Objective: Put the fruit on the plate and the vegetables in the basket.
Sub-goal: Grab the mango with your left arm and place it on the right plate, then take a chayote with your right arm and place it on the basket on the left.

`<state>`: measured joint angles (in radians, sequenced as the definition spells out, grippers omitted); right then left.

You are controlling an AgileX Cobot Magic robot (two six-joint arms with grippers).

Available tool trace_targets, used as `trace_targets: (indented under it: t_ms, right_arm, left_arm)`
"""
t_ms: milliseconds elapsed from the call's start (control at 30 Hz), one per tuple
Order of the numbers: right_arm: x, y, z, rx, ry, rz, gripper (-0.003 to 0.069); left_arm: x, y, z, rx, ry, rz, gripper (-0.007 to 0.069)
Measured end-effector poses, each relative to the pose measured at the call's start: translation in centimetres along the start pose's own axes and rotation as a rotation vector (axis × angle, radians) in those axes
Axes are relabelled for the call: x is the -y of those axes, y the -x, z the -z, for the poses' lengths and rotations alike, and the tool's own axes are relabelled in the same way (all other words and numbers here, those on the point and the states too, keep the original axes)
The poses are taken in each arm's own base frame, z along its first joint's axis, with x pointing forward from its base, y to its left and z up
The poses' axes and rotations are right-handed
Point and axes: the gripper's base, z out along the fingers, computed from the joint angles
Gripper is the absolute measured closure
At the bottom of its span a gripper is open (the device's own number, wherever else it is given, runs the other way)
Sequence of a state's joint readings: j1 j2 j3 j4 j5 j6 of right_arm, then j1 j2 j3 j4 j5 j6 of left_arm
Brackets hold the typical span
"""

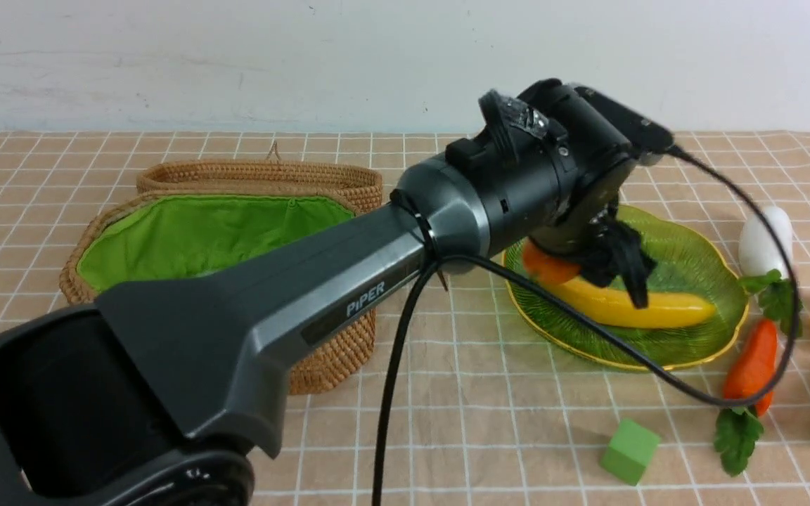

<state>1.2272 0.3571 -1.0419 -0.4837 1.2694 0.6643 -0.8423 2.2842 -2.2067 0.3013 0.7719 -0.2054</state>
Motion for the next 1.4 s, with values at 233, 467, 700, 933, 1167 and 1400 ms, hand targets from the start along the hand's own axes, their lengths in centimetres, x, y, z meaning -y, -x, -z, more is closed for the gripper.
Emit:
trace_targets:
  t_ms: [233, 467, 700, 933, 1167, 1400]
  right_arm:
    - [-0.4, -0.3, 0.0, -0.035, 0.044, -0.028, 0.0571]
    - [-0.6, -0.5, 0.0, -0.051, 0.065, -0.037, 0.0571]
    - [-0.6, -0.5, 0.0, -0.053, 0.067, -0.038, 0.0571]
    - [-0.5, -0.4, 0.0, -0.048, 0.059, -0.054, 0.0571]
    - [-0.7, 0.1, -0.8, -0.039, -0.001, -0.078, 0.0571]
    - [-3.4, 1.2, -5.6, -0.144, -0.146, 0.032, 0.0571]
  left_arm:
    - [1.1, -0.7, -5.9, 0.258, -0.06, -0.054, 0.0087]
    - [1.9, -2.7, -9.1, 0.298, -0.074, -0.104, -0.0022]
    - [1.6, -1.7, -7.8, 0.308, -0.066, -0.102, -0.0022]
    - [-0.3, 1.8, 1.5, 0.129, -0.101, 0.13, 0.0164]
    - [-2.1, 4.0, 15.1, -0.013, -0.195, 0.255, 0.057]
    - [-4.3, 2.4, 26.8, -0.013, -0.205, 0.233, 0.0638]
